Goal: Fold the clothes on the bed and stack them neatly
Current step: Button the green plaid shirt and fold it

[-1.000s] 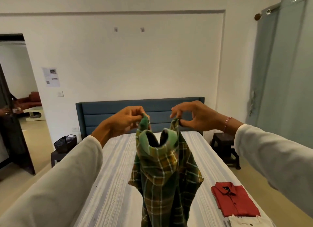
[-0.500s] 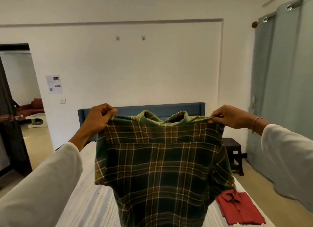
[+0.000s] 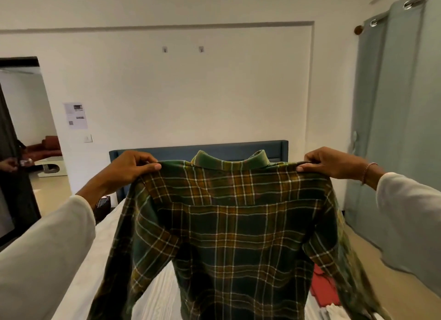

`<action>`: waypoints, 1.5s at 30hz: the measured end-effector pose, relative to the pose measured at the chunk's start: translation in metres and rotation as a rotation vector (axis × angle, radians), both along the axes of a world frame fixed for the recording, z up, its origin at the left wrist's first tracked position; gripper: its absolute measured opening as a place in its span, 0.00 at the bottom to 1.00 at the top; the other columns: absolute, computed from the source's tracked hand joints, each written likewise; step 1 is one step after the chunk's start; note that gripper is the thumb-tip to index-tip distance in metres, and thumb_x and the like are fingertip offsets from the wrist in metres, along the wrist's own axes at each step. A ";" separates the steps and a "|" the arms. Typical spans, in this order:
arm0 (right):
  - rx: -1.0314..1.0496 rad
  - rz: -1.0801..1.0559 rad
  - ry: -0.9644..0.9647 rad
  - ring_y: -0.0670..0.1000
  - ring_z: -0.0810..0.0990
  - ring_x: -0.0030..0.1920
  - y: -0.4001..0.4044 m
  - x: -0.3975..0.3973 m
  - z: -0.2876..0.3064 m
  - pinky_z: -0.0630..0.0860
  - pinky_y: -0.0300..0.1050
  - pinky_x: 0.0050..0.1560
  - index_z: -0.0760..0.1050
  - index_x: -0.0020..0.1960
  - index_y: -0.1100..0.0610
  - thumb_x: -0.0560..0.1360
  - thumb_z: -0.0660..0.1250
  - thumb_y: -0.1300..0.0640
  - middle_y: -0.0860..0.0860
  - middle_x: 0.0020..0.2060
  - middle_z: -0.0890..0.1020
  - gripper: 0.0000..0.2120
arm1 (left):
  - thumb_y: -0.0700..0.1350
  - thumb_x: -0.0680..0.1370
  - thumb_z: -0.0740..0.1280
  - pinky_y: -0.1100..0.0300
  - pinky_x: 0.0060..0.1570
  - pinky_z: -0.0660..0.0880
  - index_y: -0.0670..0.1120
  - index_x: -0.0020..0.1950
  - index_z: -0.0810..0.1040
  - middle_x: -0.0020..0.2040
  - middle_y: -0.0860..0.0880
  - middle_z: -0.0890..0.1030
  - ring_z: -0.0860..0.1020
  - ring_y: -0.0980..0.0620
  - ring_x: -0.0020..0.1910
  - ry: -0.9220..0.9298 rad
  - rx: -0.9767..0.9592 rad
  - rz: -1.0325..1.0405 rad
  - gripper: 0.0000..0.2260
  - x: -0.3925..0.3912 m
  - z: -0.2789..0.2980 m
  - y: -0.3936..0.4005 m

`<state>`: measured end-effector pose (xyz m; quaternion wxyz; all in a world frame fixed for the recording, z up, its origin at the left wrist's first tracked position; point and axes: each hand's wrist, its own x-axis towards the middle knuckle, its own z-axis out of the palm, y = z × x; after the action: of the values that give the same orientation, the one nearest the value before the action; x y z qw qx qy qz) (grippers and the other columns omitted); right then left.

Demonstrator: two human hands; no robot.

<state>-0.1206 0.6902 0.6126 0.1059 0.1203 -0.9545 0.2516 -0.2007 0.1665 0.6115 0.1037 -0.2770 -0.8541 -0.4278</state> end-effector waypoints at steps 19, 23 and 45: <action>-0.349 0.191 -0.287 0.61 0.76 0.46 -0.020 0.134 -0.028 0.78 0.42 0.46 0.80 0.52 0.71 0.79 0.59 0.51 0.69 0.43 0.77 0.22 | 0.50 0.76 0.65 0.60 0.42 0.79 0.40 0.53 0.81 0.41 0.46 0.83 0.80 0.46 0.44 -0.171 -0.029 -0.142 0.15 0.125 -0.036 -0.048; -0.370 0.214 -0.281 0.60 0.79 0.48 -0.020 0.174 -0.023 0.80 0.43 0.48 0.81 0.53 0.70 0.79 0.60 0.54 0.69 0.46 0.78 0.20 | 0.51 0.76 0.67 0.53 0.49 0.79 0.49 0.48 0.83 0.43 0.45 0.84 0.82 0.44 0.46 -0.107 0.016 -0.072 0.09 0.163 -0.035 -0.051; -0.258 -0.099 -0.061 0.50 0.84 0.39 -0.037 0.198 -0.111 0.78 0.34 0.35 0.85 0.45 0.55 0.70 0.71 0.44 0.48 0.34 0.85 0.14 | 0.52 0.72 0.73 0.63 0.43 0.80 0.48 0.48 0.87 0.41 0.53 0.85 0.84 0.53 0.43 -0.182 -0.108 0.096 0.10 0.189 -0.118 -0.030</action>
<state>0.0778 0.6528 0.5012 0.1035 0.0507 -0.9218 0.3701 -0.0112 0.1369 0.4939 0.0308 -0.2008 -0.8941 -0.3991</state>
